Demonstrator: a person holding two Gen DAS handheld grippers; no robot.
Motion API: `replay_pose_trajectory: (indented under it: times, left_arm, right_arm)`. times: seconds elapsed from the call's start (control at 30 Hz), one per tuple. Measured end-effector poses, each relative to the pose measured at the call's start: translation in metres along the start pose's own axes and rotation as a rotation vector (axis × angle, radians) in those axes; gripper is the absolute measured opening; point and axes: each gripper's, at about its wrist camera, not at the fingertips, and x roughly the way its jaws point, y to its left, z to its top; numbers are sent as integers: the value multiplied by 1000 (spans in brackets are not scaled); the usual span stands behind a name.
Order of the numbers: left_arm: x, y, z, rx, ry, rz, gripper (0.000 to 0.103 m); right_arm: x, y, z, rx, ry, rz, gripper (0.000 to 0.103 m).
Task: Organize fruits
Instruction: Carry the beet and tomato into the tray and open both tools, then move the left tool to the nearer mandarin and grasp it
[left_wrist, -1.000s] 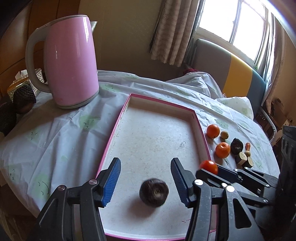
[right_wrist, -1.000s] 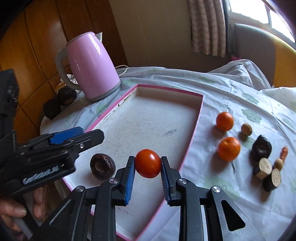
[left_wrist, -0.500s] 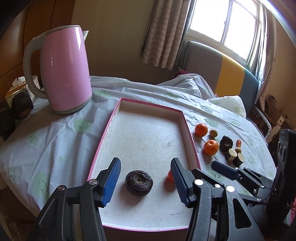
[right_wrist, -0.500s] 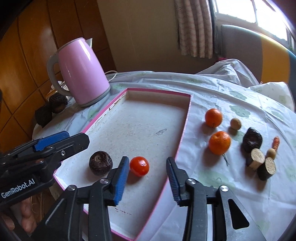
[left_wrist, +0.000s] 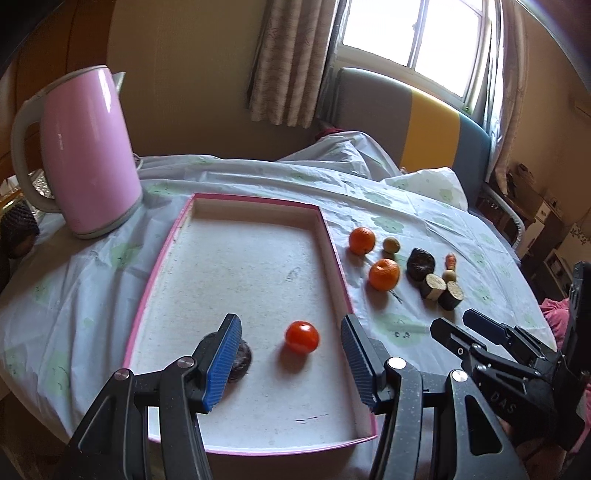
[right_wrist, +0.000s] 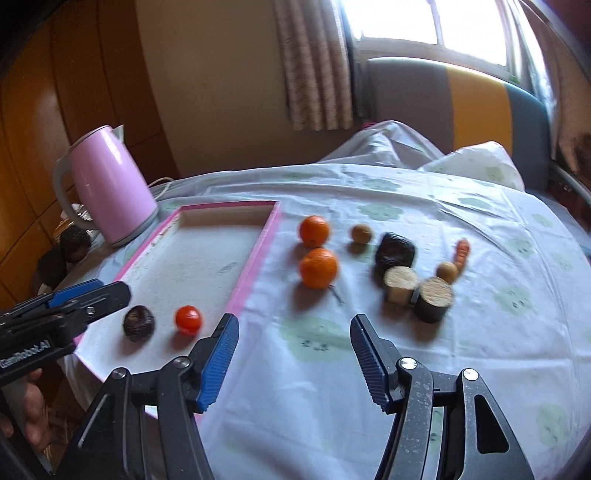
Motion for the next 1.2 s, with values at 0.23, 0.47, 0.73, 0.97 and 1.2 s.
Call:
replay_pose_trajectory:
  times: [0.23,0.47,0.73,0.97,1.2]
  left_arm:
    - [11,-13,-3,26,32,-41,56]
    - [22,-32,-3,85,72,-63,56]
    - [46,-56,15,125,114,-105,48]
    - [78,-84,34,146,160,-148,40]
    - [119,-97,48,79,233,-125,54]
  right_arm:
    - [-2,-38,-10,73,7,-88,53]
    - [0,-58,-16,105,22,-128,44]
    - [2,-80,-16,163,37,-161,44]
    - [4,-92,-14,176,36,-181,44]
    - [7,-105,-12,184,39,-191,44]
